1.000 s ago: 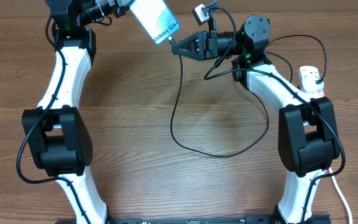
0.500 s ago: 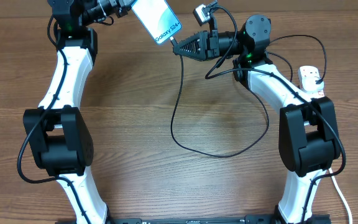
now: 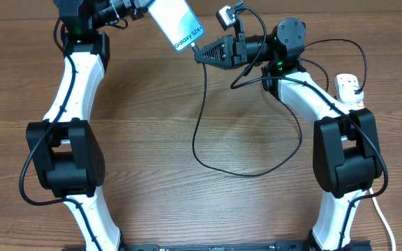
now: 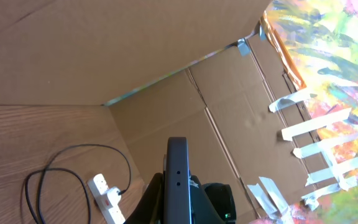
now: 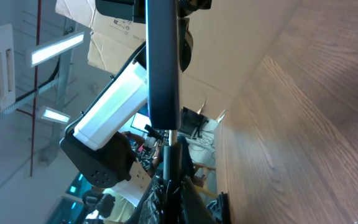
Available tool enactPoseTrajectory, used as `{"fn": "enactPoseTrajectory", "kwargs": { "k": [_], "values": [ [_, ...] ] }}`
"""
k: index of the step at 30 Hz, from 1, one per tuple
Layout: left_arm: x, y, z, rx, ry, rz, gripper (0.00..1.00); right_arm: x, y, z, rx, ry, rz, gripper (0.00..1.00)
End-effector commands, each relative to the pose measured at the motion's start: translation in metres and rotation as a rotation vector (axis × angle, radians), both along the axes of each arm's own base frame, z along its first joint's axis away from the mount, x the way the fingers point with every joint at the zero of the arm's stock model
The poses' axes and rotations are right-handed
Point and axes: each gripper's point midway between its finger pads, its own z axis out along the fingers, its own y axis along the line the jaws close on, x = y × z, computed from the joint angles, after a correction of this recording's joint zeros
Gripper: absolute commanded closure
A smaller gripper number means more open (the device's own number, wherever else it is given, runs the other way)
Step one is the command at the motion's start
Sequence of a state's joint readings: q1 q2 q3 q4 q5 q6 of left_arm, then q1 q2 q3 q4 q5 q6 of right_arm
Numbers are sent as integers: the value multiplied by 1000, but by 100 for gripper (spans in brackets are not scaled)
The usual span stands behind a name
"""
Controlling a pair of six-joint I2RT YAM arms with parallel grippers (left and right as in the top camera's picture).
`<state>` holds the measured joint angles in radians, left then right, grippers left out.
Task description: Plug charger to phone and switch on socket
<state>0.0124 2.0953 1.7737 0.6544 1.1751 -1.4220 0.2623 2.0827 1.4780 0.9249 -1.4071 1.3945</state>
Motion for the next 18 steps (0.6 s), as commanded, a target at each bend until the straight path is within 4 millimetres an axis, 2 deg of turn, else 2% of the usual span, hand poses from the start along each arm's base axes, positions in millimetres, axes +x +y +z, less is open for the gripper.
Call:
{"fn": "enactPoseTrajectory", "kwargs": {
  "k": [1,18],
  "values": [
    [-23,-25,8,24,-21,-119,96,11,-1,6,25,37,-66,96],
    [-27,-39,9,16,-6,-139,96,12,-1,6,26,23,-67,96]
  ]
}}
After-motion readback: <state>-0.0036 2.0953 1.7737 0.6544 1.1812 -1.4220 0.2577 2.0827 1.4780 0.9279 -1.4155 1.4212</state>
